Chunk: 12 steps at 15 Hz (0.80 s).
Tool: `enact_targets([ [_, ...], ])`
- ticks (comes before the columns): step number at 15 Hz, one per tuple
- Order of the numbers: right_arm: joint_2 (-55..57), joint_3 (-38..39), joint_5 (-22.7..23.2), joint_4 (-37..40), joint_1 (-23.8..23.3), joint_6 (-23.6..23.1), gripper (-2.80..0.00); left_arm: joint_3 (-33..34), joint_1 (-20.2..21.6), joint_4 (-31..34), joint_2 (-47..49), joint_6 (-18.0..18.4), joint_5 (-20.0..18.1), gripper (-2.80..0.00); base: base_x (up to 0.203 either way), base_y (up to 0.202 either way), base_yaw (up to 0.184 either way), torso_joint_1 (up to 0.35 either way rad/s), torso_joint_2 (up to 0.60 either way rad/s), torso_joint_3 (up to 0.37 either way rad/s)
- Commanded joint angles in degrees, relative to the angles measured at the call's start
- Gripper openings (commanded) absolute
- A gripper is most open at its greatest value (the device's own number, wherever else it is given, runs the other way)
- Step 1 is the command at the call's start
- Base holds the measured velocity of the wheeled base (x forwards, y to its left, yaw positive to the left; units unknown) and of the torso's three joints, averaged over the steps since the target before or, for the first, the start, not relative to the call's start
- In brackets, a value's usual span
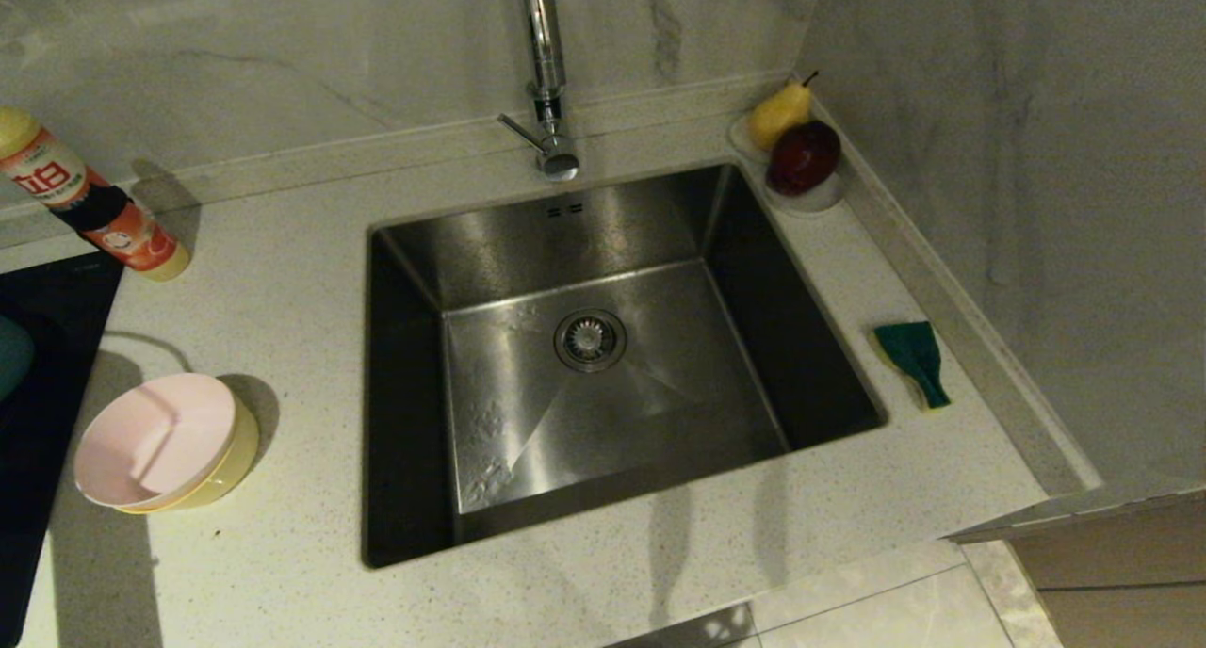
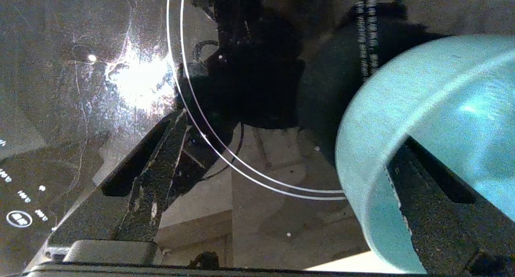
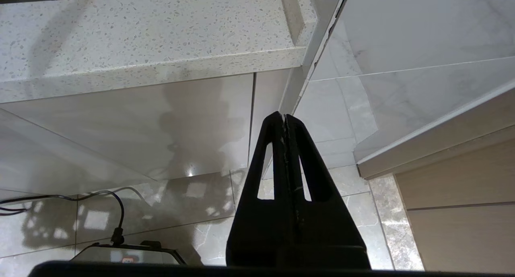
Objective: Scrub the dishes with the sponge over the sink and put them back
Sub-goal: Place the bowl on the bowl
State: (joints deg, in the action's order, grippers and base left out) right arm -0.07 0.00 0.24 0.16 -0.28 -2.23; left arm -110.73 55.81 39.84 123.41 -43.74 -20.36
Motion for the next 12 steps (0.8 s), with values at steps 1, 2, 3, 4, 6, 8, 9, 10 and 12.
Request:
enact_targets([
  [1,0.1,0.0,0.0,0.0,-0.1,-0.1,-2.8,0.0,0.0,0.2,0.6,-0.4,-0.1,0.0,0.0,0.0,0.0,0.0,0.0,0.0],
  [2,0.1,0.0,0.0,0.0,0.0,-0.1,-2.8,0.0,0.0,0.2,0.6,-0.5,-0.1,-2.21,0.0,0.0,0.0,0.0,0.0,0.0],
  [3,0.1,0.0,0.0,0.0,0.0,-0.1,-2.8,0.1,0.0,0.2,0.6,-0.5,-0.1,-2.8,0.0,0.0,0.0,0.0,0.0,0.0],
  [4,0.1,0.0,0.0,0.0,0.0,-0.1,-2.8,0.1,0.0,0.3,0.6,-0.5,-0.1,-2.8,0.0,0.0,0.0,0.0,0.0,0.0],
  [6,0.1,0.0,0.0,0.0,0.0,-0.1,-2.8,0.1,0.0,0.3,0.6,-0.5,-0.3,-2.8,0.0,0.0,0.0,0.0,0.0,0.0],
  [8,0.1,0.0,0.0,0.0,0.0,-0.1,-2.8,0.0,0.0,0.3,0.6,-0.5,-0.4,-2.8,0.0,0.0,0.0,0.0,0.0,0.0],
  [9,0.1,0.0,0.0,0.0,0.0,-0.1,-2.8,0.1,0.0,0.4,0.5,-0.5,-0.4,-2.8,0.0,0.0,0.0,0.0,0.0,0.0],
  [10,0.1,0.0,0.0,0.0,0.0,-0.1,-2.8,0.1,0.0,0.5,0.3,-0.5,-0.5,-2.8,0.0,0.0,0.0,0.0,0.0,0.0],
  [12,0.1,0.0,0.0,0.0,0.0,-0.1,-2.8,0.0,0.0,0.4,-0.3,-0.5,-0.5,-2.8,0.0,0.0,0.0,0.0,0.0,0.0],
])
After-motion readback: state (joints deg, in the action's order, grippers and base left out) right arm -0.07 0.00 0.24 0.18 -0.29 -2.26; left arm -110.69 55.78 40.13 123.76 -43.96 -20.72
